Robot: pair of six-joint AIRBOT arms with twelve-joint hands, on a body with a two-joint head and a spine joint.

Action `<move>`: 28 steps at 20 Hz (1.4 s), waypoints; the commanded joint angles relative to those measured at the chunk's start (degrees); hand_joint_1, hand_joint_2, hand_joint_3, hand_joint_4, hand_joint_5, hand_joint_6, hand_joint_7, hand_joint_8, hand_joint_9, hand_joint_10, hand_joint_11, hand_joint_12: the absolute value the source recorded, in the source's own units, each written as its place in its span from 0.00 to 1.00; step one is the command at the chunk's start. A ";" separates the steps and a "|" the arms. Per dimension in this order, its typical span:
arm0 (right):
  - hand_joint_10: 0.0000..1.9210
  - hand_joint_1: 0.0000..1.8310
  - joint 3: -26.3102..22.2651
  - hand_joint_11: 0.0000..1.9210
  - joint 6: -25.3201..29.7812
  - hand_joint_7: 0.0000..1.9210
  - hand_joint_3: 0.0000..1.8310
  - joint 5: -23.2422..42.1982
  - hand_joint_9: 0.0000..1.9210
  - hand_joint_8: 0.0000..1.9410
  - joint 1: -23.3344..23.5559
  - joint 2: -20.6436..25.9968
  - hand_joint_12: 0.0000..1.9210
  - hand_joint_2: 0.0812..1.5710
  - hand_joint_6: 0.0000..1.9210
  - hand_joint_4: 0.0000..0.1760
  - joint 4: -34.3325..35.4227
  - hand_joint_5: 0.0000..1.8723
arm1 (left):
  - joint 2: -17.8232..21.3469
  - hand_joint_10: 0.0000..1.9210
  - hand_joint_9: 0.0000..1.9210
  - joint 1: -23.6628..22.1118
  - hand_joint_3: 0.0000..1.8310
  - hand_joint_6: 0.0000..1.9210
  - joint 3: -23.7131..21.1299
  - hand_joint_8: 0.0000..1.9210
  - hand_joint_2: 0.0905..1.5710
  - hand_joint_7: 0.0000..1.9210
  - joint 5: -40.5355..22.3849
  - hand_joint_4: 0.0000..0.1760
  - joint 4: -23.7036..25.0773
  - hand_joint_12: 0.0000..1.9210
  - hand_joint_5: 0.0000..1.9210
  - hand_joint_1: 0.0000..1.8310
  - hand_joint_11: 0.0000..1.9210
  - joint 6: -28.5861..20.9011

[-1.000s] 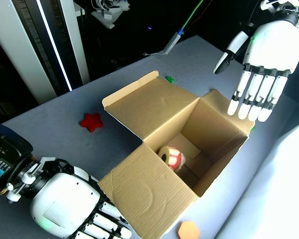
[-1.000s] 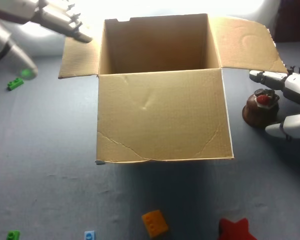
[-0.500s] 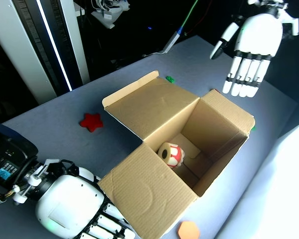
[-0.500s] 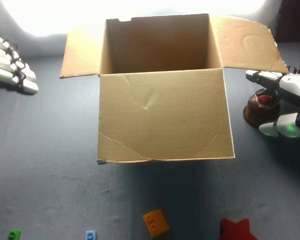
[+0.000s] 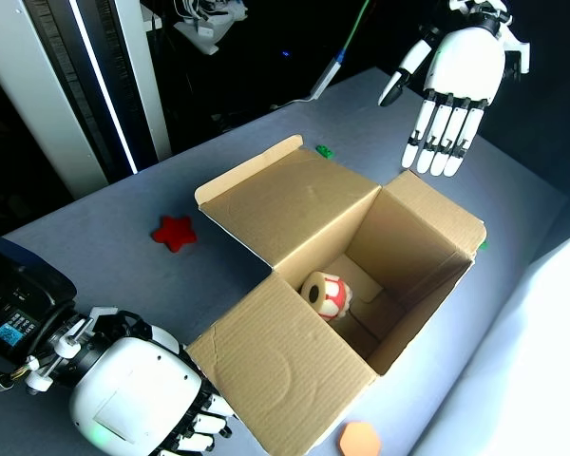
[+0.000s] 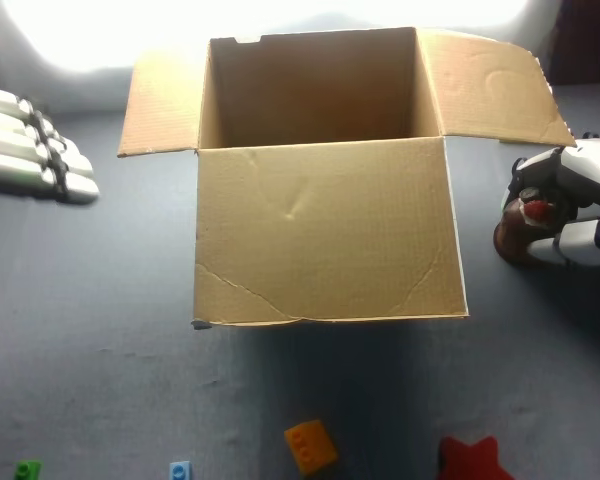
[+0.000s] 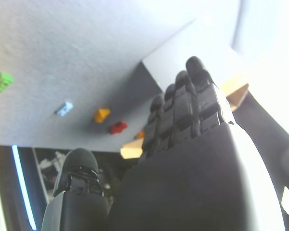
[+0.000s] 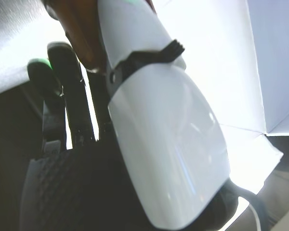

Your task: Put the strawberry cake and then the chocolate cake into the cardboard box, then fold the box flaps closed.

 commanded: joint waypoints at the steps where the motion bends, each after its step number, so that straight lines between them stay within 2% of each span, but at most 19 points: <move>1: 0.87 0.73 -0.20 0.14 0.15 0.38 0.00 4.45 0.31 0.74 0.61 1.44 1.00 0.78 0.66 0.00 -0.87 0.40 | 1.08 0.00 0.06 -0.11 0.00 0.00 -0.32 0.00 0.78 0.04 2.93 0.00 -5.32 0.30 0.03 0.00 0.00 0.40; 4: 0.88 0.72 -2.86 0.14 0.50 0.36 0.00 5.34 0.30 0.76 1.47 4.91 1.00 0.79 0.66 0.00 -0.87 0.40 | 2.52 0.00 0.06 1.22 0.00 0.00 -3.52 0.00 0.79 0.04 7.56 0.00 -10.67 0.32 0.04 0.00 0.00 1.56; 6: 0.88 0.72 -4.95 0.14 0.47 0.39 0.00 7.06 0.31 0.74 2.31 7.74 1.00 0.78 0.61 0.00 -0.87 0.43 | 3.34 0.00 0.05 1.49 0.00 0.00 -5.34 0.00 0.81 0.03 9.13 0.00 -12.28 0.26 0.02 0.00 0.00 1.66; 8: 0.88 0.72 -6.56 0.14 0.82 0.40 0.00 7.21 0.32 0.73 3.69 10.60 1.00 0.78 0.60 0.00 -0.87 0.43 | 3.79 0.00 0.05 2.20 0.00 0.00 -6.05 0.00 0.81 0.03 8.78 0.00 -12.28 0.28 0.03 0.00 0.00 1.06; 12: 0.86 0.73 -8.58 0.14 1.25 0.41 0.00 7.46 0.33 0.72 6.45 14.86 1.00 0.77 0.58 0.00 -0.87 0.43 | 3.72 0.00 0.06 5.11 0.00 0.00 -4.67 0.00 0.82 0.04 7.95 0.00 -11.30 0.28 0.03 0.00 0.00 0.48; 16: 0.86 0.73 -9.32 0.15 0.90 0.41 0.00 7.10 0.33 0.72 12.17 18.00 1.00 0.77 0.60 0.00 -1.03 0.43 | 2.40 0.00 0.06 5.64 0.00 0.00 -2.58 0.00 0.82 0.04 8.19 0.00 -10.48 0.29 0.03 0.00 0.00 0.34; 17: 0.87 0.73 -9.41 0.16 0.89 0.41 0.00 7.01 0.34 0.72 13.62 18.25 1.00 0.77 0.56 0.00 -1.99 0.43 | 2.23 0.00 0.05 5.37 0.00 0.00 -2.60 0.00 0.82 0.04 8.25 0.00 -10.48 0.28 0.03 0.00 0.00 0.33; 19: 0.87 0.73 -10.02 0.16 1.37 0.42 0.00 7.68 0.34 0.70 15.53 18.64 1.00 0.76 0.57 0.00 -5.88 0.43 | 1.93 0.00 0.05 4.62 0.00 0.00 -2.74 0.00 0.82 0.04 8.52 0.00 -11.09 0.28 0.03 0.00 0.00 0.33; 24: 0.86 0.74 -13.35 0.17 7.89 0.43 0.00 16.88 0.35 0.70 16.98 18.71 1.00 0.76 0.54 0.00 -23.40 0.44 | 0.22 0.00 0.05 4.42 0.00 0.00 -2.16 0.00 0.82 0.04 9.14 0.00 -11.96 0.30 0.03 0.00 0.00 1.04; 28: 0.87 0.73 -13.42 0.18 8.96 0.42 0.00 22.46 0.34 0.72 17.49 15.49 1.00 0.76 0.56 0.00 -28.93 0.44 | -0.67 0.00 0.05 5.22 0.00 0.00 -1.53 0.00 0.82 0.04 9.82 0.00 -12.83 0.29 0.04 0.00 0.00 2.27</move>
